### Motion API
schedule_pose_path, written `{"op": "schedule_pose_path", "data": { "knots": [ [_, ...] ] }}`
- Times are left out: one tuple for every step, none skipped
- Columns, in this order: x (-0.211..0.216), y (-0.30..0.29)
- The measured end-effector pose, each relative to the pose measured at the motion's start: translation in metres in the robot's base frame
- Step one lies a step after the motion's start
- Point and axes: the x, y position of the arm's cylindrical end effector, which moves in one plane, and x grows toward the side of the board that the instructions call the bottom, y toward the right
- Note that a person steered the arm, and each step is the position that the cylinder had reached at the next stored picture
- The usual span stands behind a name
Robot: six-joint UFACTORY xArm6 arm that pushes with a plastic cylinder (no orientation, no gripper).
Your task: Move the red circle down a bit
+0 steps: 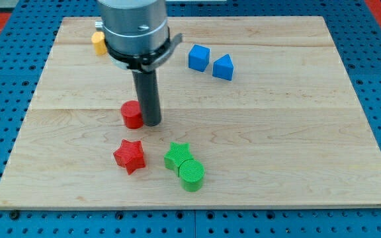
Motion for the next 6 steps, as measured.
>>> {"op": "schedule_pose_path", "data": {
  "knots": [
    [0.023,-0.076],
    [-0.002,-0.076],
    [-0.069,-0.035],
    [-0.096,-0.062],
    [-0.049,-0.102],
    [-0.033,-0.097]
  ]
}}
